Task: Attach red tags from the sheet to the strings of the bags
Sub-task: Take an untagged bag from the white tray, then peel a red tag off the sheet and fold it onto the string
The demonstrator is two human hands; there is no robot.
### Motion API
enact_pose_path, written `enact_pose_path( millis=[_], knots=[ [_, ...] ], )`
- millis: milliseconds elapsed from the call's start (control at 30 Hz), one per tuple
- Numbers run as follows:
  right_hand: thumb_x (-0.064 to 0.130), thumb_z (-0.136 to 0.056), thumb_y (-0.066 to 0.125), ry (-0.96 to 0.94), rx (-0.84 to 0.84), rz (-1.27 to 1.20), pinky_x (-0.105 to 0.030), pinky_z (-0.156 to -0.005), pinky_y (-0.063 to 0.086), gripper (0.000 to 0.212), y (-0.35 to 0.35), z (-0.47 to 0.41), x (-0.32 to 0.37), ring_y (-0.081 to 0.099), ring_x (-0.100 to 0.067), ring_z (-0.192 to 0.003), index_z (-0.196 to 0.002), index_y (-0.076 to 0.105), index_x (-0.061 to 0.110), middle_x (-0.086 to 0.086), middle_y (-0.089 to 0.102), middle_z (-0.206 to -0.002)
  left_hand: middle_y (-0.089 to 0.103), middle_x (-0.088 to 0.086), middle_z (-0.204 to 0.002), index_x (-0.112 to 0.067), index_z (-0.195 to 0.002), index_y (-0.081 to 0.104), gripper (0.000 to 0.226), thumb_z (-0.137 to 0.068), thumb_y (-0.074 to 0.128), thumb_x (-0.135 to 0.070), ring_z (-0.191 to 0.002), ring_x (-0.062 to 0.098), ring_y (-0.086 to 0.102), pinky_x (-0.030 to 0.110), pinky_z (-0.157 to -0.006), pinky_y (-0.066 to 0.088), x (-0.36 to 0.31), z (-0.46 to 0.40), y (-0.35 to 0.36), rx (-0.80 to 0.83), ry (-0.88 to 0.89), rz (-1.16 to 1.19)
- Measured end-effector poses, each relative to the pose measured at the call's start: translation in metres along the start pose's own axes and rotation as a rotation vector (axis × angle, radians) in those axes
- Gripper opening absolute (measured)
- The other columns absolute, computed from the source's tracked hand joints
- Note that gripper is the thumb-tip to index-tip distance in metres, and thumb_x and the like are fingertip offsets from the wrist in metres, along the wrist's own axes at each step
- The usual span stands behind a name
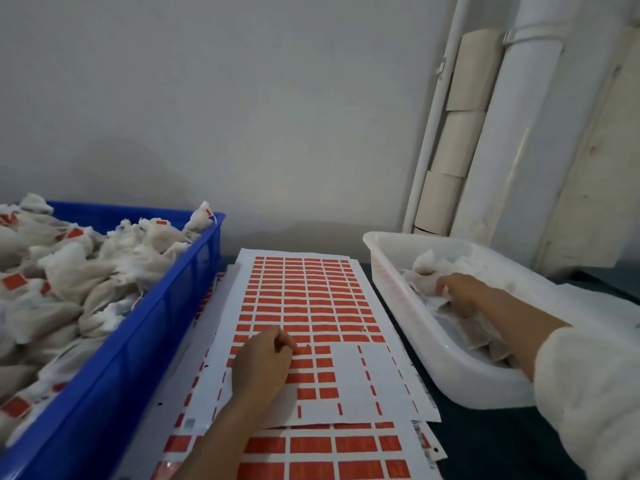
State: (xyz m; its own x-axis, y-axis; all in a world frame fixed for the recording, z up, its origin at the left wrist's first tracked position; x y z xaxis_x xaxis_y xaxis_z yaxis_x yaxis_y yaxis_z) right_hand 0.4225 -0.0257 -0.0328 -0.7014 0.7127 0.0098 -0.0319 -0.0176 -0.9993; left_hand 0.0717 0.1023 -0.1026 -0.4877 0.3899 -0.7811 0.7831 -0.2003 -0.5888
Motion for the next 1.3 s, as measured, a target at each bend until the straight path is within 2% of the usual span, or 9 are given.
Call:
enact_pose_path(
  millis=[100, 200, 267, 400, 800, 867, 1000, 1133, 1300],
  knots=[
    [0.038, -0.080, 0.063, -0.055, -0.025, 0.244, -0.029, -0.084, 0.039, 0.043, 0.001, -0.007, 0.001, 0.048, -0.022, -0.108, -0.119, 0.048, 0.025, -0.003, 0.046, -0.123, 0.060, -0.017, -0.083, -0.029, -0.079, 0.059, 0.013, -0.090, 0.055, -0.025, -0.073, 0.005, 0.059, 0.007, -0.062, 0.040, 0.001, -0.001, 0.001, -0.013, 0.011, 0.004],
    [0.024, -0.079, 0.062, -0.105, -0.027, 0.389, -0.029, -0.077, 0.040, 0.029, 0.000, -0.015, 0.006, 0.052, -0.025, -0.101, -0.107, 0.056, 0.015, -0.008, 0.055, -0.115, 0.060, -0.018, -0.082, -0.029, -0.079, 0.059, 0.013, -0.090, 0.055, -0.025, -0.072, 0.005, 0.059, 0.006, -0.061, 0.039, 0.002, -0.004, 0.001, -0.026, 0.020, 0.001],
    [0.011, -0.080, 0.056, -0.091, -0.125, 0.309, -0.027, -0.069, 0.039, 0.021, -0.006, -0.018, 0.005, 0.055, -0.026, -0.097, -0.101, 0.057, 0.013, -0.009, 0.059, -0.112, 0.060, -0.018, -0.083, -0.030, -0.079, 0.059, 0.013, -0.090, 0.056, -0.025, -0.072, 0.005, 0.059, 0.007, -0.062, 0.040, 0.003, -0.004, 0.001, -0.033, 0.026, -0.004],
    [0.008, -0.083, 0.052, -0.038, -0.334, 0.017, -0.026, -0.063, 0.031, 0.012, -0.027, -0.014, -0.007, 0.054, -0.019, -0.081, -0.083, 0.062, 0.014, -0.004, 0.065, -0.097, 0.061, -0.017, -0.083, -0.030, -0.078, 0.058, 0.013, -0.090, 0.056, -0.025, -0.073, 0.005, 0.059, 0.008, -0.064, 0.041, 0.003, -0.004, 0.001, -0.047, 0.036, -0.002],
    [0.010, -0.091, 0.053, -0.338, -0.940, -0.561, -0.032, -0.067, 0.043, 0.015, -0.140, 0.067, 0.050, 0.055, -0.018, -0.071, -0.086, 0.066, 0.003, -0.008, 0.066, -0.084, 0.060, -0.017, -0.085, -0.031, -0.081, 0.057, 0.011, -0.090, 0.055, -0.025, -0.073, 0.005, 0.058, 0.007, -0.063, 0.042, 0.003, -0.003, 0.001, -0.078, 0.018, 0.047],
    [0.009, -0.089, 0.057, -0.395, -0.921, -0.685, -0.033, -0.065, 0.048, 0.012, -0.149, 0.090, 0.069, 0.057, -0.017, -0.065, -0.086, 0.067, 0.003, -0.005, 0.065, -0.077, 0.060, -0.016, -0.088, -0.030, -0.085, 0.057, 0.010, -0.091, 0.055, -0.022, -0.075, 0.005, 0.059, 0.008, -0.063, 0.043, 0.001, -0.002, -0.002, -0.090, 0.007, 0.111],
    [0.004, -0.085, 0.062, -0.458, -0.655, -0.979, -0.019, -0.037, 0.046, 0.007, -0.135, 0.121, 0.110, 0.058, -0.013, -0.039, -0.078, 0.064, 0.005, -0.004, 0.060, -0.064, 0.059, -0.024, -0.100, -0.031, -0.099, 0.056, 0.009, -0.091, 0.055, -0.030, -0.090, 0.001, 0.059, 0.004, -0.057, 0.044, -0.019, 0.002, -0.003, 0.076, 0.087, 0.471],
    [0.004, -0.084, 0.063, -0.472, -0.355, -1.074, -0.028, -0.043, 0.053, 0.006, -0.090, 0.134, 0.150, 0.062, -0.022, -0.042, -0.078, 0.064, 0.001, -0.007, 0.060, -0.062, 0.055, -0.036, -0.108, -0.041, -0.116, 0.049, 0.041, -0.080, 0.053, -0.060, -0.100, -0.010, 0.056, 0.006, -0.068, 0.046, -0.046, 0.012, -0.003, 0.263, 0.224, 0.578],
    [0.015, -0.085, 0.063, -0.442, -0.232, -1.023, -0.022, -0.053, 0.055, 0.004, -0.031, 0.133, 0.179, 0.065, -0.016, -0.050, -0.085, 0.064, 0.011, -0.005, 0.065, -0.080, 0.063, -0.024, -0.100, -0.035, -0.111, 0.053, 0.042, -0.070, 0.061, -0.046, -0.093, -0.004, 0.063, 0.010, -0.065, 0.050, -0.048, 0.020, 0.004, 0.309, 0.238, 0.664]
  ],
)
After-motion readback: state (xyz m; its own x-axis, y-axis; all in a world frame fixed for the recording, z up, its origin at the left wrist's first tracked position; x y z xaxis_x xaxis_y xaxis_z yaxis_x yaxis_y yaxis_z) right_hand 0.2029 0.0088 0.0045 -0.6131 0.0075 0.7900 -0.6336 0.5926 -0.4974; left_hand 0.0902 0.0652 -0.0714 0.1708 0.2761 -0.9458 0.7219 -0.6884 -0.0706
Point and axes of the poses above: each hand's wrist, its own z-axis away from the middle knuckle, its own y-axis out of the palm, x = y × z, the point moved 7 cm from there along -z, towards the middle knuckle
